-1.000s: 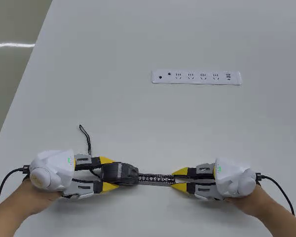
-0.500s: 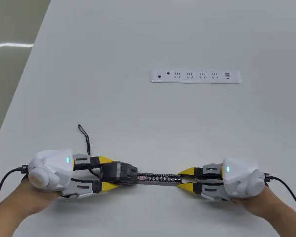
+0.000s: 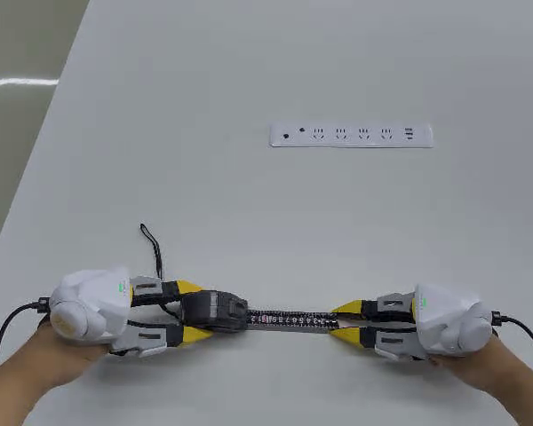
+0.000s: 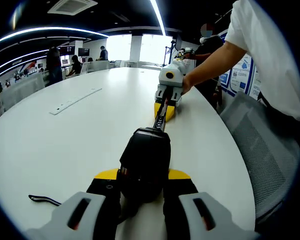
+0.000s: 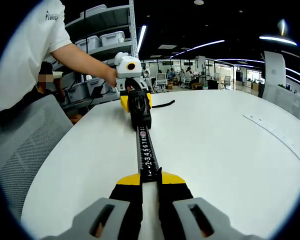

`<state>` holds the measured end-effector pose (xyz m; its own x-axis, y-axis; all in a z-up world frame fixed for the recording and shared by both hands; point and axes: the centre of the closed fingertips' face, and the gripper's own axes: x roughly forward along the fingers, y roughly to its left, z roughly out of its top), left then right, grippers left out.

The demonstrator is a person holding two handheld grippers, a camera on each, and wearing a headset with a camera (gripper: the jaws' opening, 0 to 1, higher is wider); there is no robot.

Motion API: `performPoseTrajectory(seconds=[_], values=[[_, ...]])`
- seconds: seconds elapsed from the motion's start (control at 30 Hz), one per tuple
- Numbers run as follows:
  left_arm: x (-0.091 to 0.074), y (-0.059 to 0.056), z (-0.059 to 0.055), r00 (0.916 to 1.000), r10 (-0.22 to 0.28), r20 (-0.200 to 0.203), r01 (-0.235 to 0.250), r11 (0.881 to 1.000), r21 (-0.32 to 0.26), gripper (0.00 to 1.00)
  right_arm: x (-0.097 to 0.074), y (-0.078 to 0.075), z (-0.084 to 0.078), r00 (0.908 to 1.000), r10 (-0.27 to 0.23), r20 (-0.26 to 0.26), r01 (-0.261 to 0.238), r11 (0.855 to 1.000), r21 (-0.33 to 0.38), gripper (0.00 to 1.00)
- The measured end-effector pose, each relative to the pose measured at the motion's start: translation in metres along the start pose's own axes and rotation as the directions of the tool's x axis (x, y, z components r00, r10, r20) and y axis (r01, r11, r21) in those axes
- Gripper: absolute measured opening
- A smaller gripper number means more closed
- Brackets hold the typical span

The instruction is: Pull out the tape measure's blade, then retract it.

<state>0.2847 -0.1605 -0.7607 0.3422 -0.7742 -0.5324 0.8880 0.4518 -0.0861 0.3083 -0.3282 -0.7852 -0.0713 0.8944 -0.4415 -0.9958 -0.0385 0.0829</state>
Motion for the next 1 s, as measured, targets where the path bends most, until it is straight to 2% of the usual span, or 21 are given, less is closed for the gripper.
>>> performPoseTrajectory(seconds=[0.67, 1.0], values=[[0.001, 0.001, 0.001, 1.0, 0.001, -0.007, -0.001, 1.0, -0.001, 0.28, -0.021, -0.004, -0.009, 0.9999, -0.011, -0.006, 0.012, 1.0, 0.025, 0.08], [0.001, 0.0, 0.001, 0.9999, 0.0, -0.01, 0.0, 1.0, -0.002, 0.28, -0.025, -0.008, -0.012, 0.9999, -0.013, -0.01, 0.014, 0.999, 0.036, 0.07]])
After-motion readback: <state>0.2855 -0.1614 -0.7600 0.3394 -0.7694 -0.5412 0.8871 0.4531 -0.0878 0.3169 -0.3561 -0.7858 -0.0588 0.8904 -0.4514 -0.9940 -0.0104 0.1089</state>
